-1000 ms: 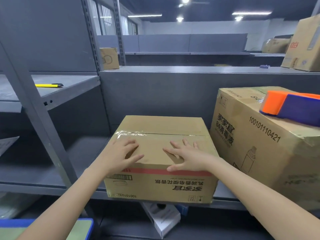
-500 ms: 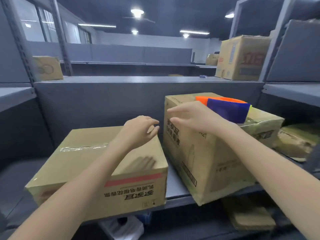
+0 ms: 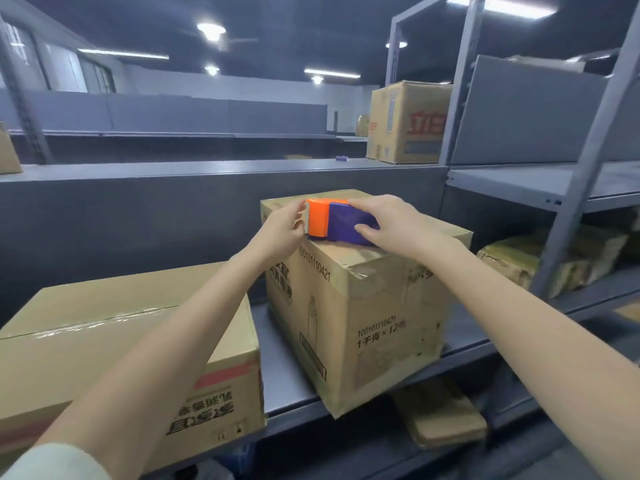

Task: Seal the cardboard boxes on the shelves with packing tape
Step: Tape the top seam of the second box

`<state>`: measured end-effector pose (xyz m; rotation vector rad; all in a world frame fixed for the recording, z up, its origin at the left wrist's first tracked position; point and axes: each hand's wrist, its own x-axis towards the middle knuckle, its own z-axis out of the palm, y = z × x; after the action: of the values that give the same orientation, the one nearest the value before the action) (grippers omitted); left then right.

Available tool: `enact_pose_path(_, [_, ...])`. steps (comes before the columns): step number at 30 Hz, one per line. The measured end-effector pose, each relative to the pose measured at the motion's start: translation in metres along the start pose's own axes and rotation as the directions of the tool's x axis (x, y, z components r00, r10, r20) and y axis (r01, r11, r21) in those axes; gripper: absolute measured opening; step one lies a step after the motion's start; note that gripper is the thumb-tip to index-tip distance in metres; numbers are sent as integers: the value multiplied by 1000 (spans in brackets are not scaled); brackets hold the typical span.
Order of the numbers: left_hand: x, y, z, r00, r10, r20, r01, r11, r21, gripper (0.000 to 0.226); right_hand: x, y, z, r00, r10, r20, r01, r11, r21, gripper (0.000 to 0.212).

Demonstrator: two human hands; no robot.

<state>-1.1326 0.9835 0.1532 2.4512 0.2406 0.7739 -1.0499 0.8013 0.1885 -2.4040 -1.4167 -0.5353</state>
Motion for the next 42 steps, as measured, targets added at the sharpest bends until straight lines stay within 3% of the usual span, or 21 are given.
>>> enact_pose_path(4, [4, -4, -1, 999, -44, 5, 45, 985, -169, 45, 2, 2, 5, 998, -25, -53, 24, 1000, -20, 39])
enact_pose_path(11, [7, -8, -4, 997, -66, -49, 53, 973, -226, 37, 10, 3, 13, 999, -9, -36, -1, 964, -264, 57])
enact_pose_path(14, [8, -6, -5, 997, -53, -53, 39, 973, -228, 33, 14, 5, 14, 999, -21, -38, 10, 962, -273, 55])
enact_pose_path(18, [-1, -5, -15, 996, -9, -93, -18, 960, -279, 34, 17, 3, 11, 997, -69, -28, 63, 981, -181, 55])
enact_pose_path(23, [-19, -20, -48, 988, -96, -119, 63, 966, -252, 10, 27, -24, 14, 983, -179, -41, 174, 980, -95, 57])
enact_pose_path(32, [-92, -64, -144, 935, -283, -215, 264, 958, -115, 19, 59, -125, 40, 928, -369, -39, 371, 926, 61, 61])
enact_pose_path(35, [-121, -80, -173, 906, -357, -227, 355, 934, -52, 23, 66, -163, 54, 903, -429, 10, 421, 889, 183, 62])
enact_pose_path(39, [-161, -107, -201, 865, -477, -157, 481, 877, -12, 28, 74, -207, 80, 846, -518, 127, 461, 829, 316, 67])
enact_pose_path(42, [-189, -125, -215, 821, -571, 5, 570, 819, -67, 40, 79, -232, 100, 801, -544, 250, 410, 803, 432, 66])
